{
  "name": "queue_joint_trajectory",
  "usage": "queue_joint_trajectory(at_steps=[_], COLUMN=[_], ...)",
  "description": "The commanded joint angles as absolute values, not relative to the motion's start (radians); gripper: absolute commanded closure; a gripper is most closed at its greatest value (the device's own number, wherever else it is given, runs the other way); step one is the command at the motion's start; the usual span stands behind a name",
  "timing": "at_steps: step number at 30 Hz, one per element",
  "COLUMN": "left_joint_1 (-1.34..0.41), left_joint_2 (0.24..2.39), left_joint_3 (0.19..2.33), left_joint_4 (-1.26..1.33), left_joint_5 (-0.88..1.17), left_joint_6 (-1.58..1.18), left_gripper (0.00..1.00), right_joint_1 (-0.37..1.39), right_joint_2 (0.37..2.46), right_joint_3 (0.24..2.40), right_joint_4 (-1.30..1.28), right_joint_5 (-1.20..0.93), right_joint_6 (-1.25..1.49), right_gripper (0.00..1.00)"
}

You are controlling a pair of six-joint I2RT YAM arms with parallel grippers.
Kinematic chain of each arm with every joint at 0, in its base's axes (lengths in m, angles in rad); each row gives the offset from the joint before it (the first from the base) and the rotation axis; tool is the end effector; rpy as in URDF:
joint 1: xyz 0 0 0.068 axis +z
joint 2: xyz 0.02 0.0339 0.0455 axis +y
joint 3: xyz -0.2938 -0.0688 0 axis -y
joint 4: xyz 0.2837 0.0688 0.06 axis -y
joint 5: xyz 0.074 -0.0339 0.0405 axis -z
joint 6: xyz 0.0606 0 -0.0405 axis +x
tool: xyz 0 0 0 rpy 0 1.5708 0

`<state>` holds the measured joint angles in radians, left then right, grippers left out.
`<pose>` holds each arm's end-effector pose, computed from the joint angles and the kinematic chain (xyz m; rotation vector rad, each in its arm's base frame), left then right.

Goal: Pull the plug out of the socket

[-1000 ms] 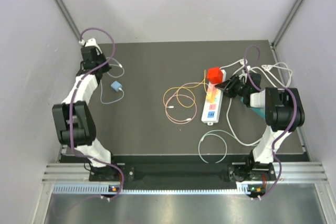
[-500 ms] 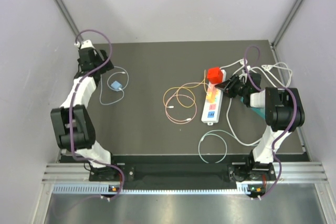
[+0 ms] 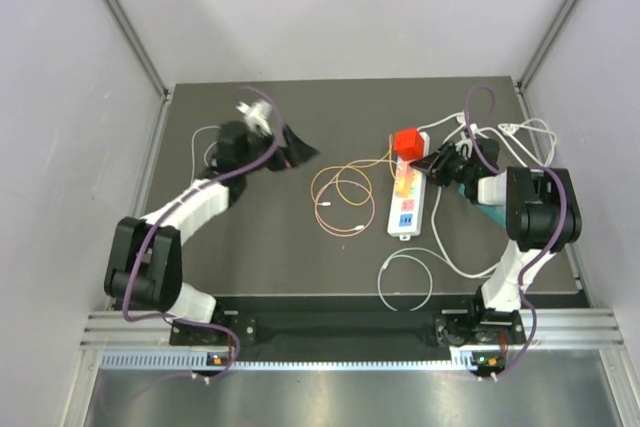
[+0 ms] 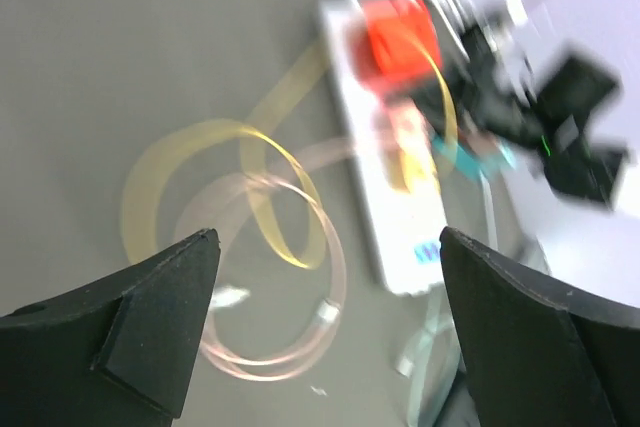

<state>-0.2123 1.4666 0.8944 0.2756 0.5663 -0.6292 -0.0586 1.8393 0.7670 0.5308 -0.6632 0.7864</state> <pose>0.3647 -0.1119 0.2660 0.0072 1.9702 -1.0937 0.3921 0.0144 0.1135 0.4994 2.1310 1.1237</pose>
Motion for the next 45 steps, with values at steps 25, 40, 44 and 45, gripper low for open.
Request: queue_joint_trajectory(at_steps=[25,40,44,45], left_joint_1=[-0.942,-0.966,-0.966,-0.966], left_joint_2=[1.927,2.031,2.06,2.063], left_joint_3=[1.187,1.328,1.351,1.358], left_joint_4=[0.513,0.38,0.373,0.374], left_joint_5=[-0.17,-0.298,-0.291,-0.29], left_joint_6=[-0.795,-0.71,-0.707,-0.707], left_gripper=[0.14,0.32,0.46,0.49], right_joint_1=[-0.072,-0.072,-0.071,-0.072], right_joint_2=[1.658,1.672,1.672,1.671], right_joint_3=[0.762,0.762,0.764,0.762], right_joint_4=[0.626,0.646,0.647,0.647], right_joint_5=[-0.629,-0.653,-0.652,-0.652], right_joint_6=[0.805,0.836,0.836,0.836], right_gripper=[1.0,1.0,1.0,1.0])
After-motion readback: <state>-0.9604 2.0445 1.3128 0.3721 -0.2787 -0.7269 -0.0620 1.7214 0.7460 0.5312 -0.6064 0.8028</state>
